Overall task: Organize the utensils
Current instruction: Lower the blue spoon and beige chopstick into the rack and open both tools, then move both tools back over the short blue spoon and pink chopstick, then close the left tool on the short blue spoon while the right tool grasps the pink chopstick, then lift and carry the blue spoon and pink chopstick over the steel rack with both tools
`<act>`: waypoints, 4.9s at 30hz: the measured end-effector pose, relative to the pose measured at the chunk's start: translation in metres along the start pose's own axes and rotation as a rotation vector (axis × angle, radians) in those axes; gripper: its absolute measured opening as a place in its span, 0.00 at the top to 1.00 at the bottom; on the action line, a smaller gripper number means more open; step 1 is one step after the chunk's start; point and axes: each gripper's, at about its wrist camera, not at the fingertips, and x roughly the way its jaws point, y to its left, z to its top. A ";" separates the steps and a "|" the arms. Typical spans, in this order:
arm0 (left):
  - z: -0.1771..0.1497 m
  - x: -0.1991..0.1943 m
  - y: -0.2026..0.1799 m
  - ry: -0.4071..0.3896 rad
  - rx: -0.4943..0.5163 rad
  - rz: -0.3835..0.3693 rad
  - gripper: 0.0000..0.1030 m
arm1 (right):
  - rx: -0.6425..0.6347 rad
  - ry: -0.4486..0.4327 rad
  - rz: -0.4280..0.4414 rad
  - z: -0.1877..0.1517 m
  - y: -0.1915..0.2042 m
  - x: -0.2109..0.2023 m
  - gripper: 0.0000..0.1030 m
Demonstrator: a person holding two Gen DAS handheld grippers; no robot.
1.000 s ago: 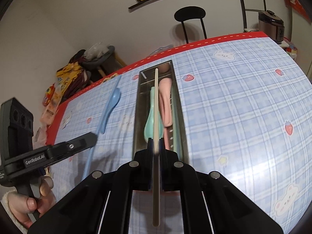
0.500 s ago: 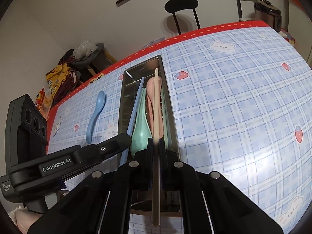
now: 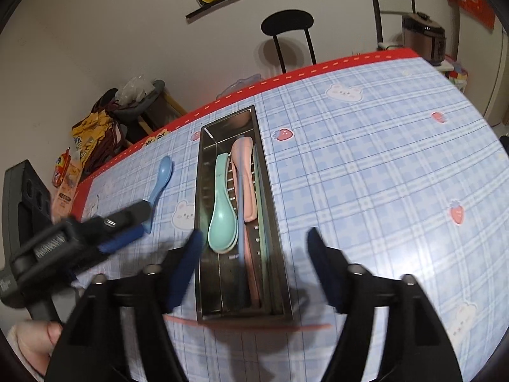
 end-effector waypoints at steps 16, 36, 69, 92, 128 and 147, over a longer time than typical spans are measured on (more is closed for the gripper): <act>-0.064 -0.086 0.090 -0.032 0.049 0.291 0.06 | -0.312 0.088 -0.040 -0.079 0.025 -0.009 0.13; -0.116 -0.126 0.149 -0.048 -0.038 0.353 0.06 | -0.853 0.208 -0.049 -0.114 0.076 0.049 0.25; -0.099 -0.098 0.143 0.002 0.018 0.320 0.06 | -0.694 0.466 0.059 -0.122 0.084 0.057 0.88; 0.051 0.062 0.087 0.061 0.279 0.327 0.51 | -0.377 0.377 0.089 -0.117 0.025 0.032 0.91; -0.131 -0.048 0.118 0.154 0.193 0.248 0.82 | -0.462 0.341 0.031 -0.164 0.078 0.024 0.94; -0.156 -0.060 0.121 0.156 0.143 0.236 0.82 | -0.546 0.293 -0.017 -0.172 0.087 0.032 0.93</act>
